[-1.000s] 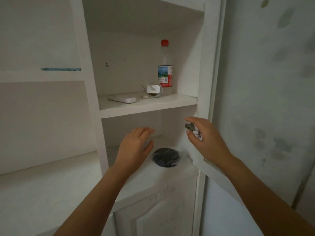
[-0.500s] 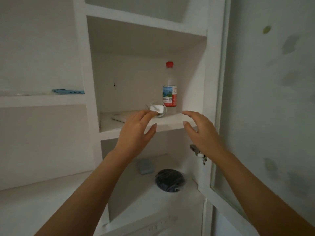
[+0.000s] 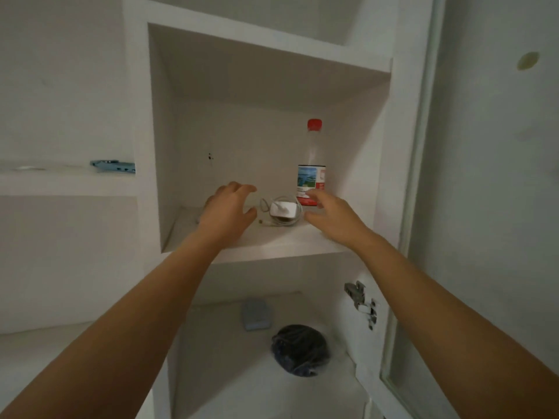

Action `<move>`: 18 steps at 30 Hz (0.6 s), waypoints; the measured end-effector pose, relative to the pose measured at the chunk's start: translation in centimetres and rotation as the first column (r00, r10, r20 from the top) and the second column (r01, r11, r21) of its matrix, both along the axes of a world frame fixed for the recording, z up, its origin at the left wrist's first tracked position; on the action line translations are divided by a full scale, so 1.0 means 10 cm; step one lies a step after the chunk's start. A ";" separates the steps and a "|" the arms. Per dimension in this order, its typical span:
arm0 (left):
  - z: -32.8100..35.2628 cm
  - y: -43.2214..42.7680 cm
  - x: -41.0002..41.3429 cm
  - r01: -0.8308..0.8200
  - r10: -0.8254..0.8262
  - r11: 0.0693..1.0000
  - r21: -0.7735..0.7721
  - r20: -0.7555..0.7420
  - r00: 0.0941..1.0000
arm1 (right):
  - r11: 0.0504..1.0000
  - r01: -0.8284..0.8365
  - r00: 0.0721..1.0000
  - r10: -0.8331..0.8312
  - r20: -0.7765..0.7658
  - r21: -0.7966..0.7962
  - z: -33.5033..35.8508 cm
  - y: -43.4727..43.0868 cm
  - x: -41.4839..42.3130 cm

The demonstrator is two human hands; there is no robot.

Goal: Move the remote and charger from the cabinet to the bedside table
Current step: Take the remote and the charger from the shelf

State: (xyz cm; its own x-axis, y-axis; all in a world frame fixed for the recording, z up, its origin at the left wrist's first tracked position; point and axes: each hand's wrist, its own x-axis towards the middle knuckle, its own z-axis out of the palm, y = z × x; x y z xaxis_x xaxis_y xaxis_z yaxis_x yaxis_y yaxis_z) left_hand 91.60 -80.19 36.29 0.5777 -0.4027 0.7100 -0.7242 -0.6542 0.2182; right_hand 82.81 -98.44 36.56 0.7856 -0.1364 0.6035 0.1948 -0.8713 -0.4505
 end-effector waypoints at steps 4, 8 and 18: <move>-0.01 0.18 0.09 -0.121 0.121 0.993 -0.008 -0.039 0.992 | 0.997 -0.053 0.992 0.046 -0.114 -0.063 0.08 0.02 0.39; -0.03 0.32 0.13 -0.230 0.229 0.973 0.003 -0.103 0.968 | 0.989 -0.064 0.986 0.042 -0.164 -0.134 0.13 0.08 0.66; -0.06 0.34 0.16 -0.268 0.266 0.963 -0.001 -0.120 0.956 | 0.979 0.023 0.965 -0.075 -0.253 -0.201 0.06 0.12 1.05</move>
